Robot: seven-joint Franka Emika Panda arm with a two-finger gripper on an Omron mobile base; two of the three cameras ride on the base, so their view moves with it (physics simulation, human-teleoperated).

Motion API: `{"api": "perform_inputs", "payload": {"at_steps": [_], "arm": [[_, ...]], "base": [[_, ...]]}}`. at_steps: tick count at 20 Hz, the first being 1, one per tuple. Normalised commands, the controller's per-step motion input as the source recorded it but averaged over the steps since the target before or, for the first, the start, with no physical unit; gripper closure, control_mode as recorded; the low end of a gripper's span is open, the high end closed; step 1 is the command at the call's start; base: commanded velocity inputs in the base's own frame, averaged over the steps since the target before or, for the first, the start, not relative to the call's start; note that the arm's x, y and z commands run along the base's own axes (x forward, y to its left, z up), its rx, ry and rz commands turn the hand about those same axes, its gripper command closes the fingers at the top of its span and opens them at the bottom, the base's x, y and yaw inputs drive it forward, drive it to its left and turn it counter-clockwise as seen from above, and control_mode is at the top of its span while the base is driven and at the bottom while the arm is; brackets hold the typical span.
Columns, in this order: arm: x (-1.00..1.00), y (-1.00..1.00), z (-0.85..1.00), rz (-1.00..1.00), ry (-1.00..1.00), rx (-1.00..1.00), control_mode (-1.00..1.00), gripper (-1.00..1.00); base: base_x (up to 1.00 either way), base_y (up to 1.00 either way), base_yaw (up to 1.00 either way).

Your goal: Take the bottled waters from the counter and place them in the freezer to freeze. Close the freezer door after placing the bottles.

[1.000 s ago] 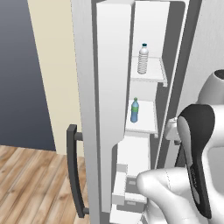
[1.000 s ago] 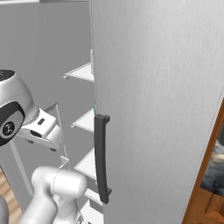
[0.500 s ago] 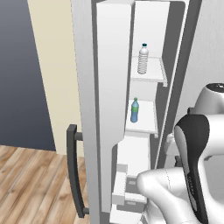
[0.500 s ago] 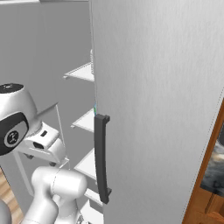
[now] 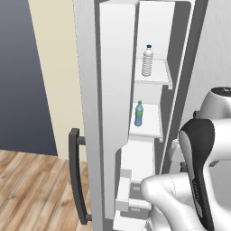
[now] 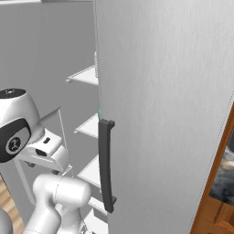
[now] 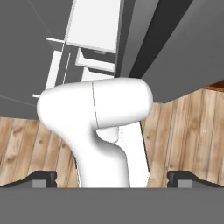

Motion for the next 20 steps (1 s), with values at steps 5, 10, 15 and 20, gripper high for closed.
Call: {"api": "perform_inputs", "payload": {"at_steps": [5,10,15,20], "arm": [[-0.06,0.0,0.0,0.0,0.0,0.0,-1.0,-1.0],[-0.07,0.0,0.0,0.0,0.0,0.0,1.0,-1.0],[0.0,0.0,0.0,0.0,0.0,0.0,1.0,-1.0],[0.0,0.0,0.0,0.0,0.0,0.0,1.0,-1.0]], "base": [[0.0,0.0,0.0],[-0.38,0.0,0.0],[-0.6,0.09,-0.06],[-0.31,0.09,-0.19]]}}
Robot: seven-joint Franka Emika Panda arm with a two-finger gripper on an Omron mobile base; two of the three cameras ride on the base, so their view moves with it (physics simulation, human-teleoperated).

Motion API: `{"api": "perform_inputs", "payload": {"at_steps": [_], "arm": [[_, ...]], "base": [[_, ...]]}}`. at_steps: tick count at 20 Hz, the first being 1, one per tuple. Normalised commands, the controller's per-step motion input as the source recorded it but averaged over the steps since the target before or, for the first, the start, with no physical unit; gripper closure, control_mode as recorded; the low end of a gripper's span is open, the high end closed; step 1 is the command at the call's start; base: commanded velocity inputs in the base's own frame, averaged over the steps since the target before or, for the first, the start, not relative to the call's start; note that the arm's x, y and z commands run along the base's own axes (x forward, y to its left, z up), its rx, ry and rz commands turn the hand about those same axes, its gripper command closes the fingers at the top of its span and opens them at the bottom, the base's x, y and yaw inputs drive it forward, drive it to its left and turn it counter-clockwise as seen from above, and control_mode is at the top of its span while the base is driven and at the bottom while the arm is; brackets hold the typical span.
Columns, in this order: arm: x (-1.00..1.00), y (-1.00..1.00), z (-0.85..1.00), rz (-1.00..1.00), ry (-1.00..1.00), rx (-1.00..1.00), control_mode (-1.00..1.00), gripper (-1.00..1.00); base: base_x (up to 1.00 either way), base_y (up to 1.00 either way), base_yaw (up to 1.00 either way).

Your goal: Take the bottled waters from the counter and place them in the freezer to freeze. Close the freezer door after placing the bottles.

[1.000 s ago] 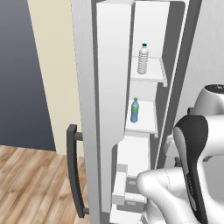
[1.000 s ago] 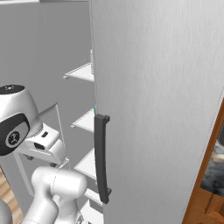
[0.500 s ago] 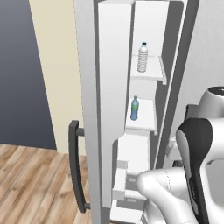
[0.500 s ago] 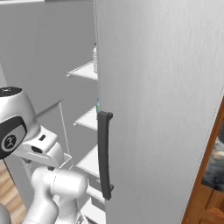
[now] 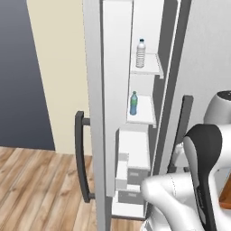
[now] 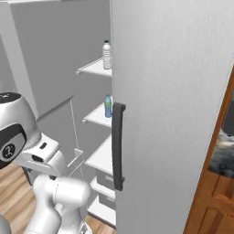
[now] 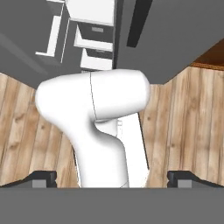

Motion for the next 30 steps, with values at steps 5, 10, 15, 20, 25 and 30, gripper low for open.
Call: {"api": "perform_inputs", "payload": {"at_steps": [5,10,15,20,25,30], "arm": [[0.0,0.0,0.0,0.0,0.0,0.0,1.0,-1.0],[0.0,0.0,0.0,0.0,0.0,0.0,1.0,-1.0],[0.0,0.0,0.0,0.0,0.0,0.0,1.0,-1.0],[0.0,0.0,0.0,0.0,0.0,0.0,1.0,-1.0],[0.0,0.0,0.0,0.0,0.0,0.0,1.0,-1.0],[0.0,0.0,0.0,0.0,0.0,0.0,1.0,-1.0]], "base": [[-0.25,0.18,-0.28],[-0.44,0.21,-0.3],[-0.38,0.24,-0.28],[-0.2,0.37,-0.17],[-0.11,0.43,-0.18],[-0.17,0.5,-0.12]]}}
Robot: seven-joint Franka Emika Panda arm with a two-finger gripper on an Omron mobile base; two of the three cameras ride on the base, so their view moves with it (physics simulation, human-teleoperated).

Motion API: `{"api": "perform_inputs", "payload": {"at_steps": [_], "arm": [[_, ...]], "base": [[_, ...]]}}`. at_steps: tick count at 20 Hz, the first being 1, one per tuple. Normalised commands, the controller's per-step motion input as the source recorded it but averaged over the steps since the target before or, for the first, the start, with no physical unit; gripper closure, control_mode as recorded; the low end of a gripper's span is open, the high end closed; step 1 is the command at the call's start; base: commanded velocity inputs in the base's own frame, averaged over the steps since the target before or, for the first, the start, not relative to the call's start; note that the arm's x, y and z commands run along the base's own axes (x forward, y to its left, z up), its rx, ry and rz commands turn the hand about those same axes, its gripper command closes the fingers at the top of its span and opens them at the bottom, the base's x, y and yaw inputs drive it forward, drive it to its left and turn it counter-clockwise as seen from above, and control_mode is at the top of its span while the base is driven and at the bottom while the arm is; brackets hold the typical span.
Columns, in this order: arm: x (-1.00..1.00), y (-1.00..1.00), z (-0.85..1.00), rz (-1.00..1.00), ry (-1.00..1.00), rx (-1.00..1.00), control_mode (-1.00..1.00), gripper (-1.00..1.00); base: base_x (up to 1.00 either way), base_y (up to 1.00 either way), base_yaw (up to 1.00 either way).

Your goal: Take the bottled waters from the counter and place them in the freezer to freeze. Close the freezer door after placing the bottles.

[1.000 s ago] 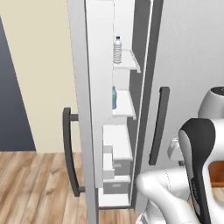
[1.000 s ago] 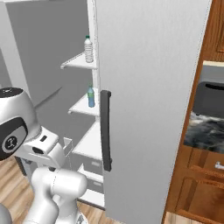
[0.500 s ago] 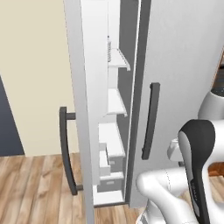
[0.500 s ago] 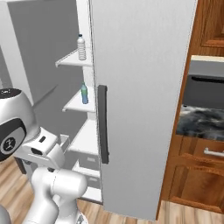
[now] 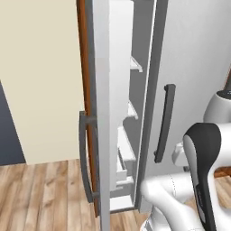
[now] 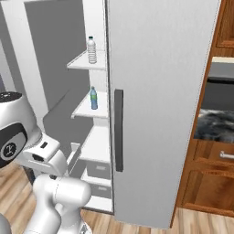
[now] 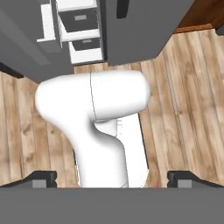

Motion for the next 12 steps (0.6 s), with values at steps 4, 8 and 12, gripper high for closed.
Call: {"api": "perform_inputs", "payload": {"at_steps": [4,8,12], "arm": [[0.0,0.0,0.0,0.0,0.0,0.0,1.0,-1.0],[0.0,0.0,0.0,0.0,0.0,0.0,1.0,-1.0],[0.0,0.0,0.0,0.0,0.0,0.0,1.0,-1.0]], "base": [[-0.4,0.53,-0.06],[-0.36,0.2,0.0],[-0.36,0.07,0.0]]}}
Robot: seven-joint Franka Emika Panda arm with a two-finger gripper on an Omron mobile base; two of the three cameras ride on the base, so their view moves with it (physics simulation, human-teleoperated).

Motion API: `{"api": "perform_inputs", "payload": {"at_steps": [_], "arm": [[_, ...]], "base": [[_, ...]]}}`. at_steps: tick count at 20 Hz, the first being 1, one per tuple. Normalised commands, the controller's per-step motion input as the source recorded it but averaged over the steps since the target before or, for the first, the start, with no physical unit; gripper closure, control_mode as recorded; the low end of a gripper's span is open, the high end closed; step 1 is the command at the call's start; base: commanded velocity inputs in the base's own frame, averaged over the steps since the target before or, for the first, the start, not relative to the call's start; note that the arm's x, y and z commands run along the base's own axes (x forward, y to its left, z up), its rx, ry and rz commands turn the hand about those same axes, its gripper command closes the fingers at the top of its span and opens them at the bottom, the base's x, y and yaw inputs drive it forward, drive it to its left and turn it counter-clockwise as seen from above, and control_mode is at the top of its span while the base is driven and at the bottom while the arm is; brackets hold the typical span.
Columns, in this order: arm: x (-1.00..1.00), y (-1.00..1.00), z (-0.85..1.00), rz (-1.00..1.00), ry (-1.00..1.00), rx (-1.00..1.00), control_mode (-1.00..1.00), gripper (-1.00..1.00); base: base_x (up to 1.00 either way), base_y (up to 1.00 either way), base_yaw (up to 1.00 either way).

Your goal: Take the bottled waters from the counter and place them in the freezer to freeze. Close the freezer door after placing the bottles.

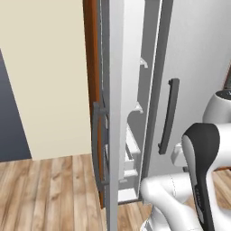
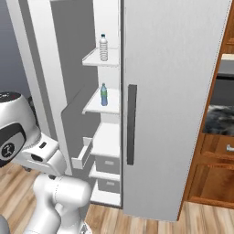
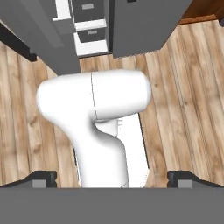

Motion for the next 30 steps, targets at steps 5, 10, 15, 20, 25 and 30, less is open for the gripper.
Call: {"api": "perform_inputs", "payload": {"at_steps": [5,10,15,20,25,30], "arm": [[0.0,0.0,0.0,0.0,0.0,0.0,1.0,-1.0],[0.0,0.0,0.0,0.0,0.0,0.0,1.0,-1.0],[0.0,0.0,0.0,0.0,0.0,0.0,1.0,-1.0],[0.0,0.0,0.0,0.0,0.0,0.0,1.0,-1.0],[0.0,0.0,0.0,0.0,0.0,0.0,1.0,-1.0],[0.0,0.0,0.0,0.0,0.0,0.0,1.0,-1.0]], "base": [[-0.07,0.08,0.0],[-0.06,0.17,-0.01],[-0.01,0.32,0.0],[-0.06,0.32,0.0],[-0.08,0.32,0.0],[0.0,0.32,0.0]]}}
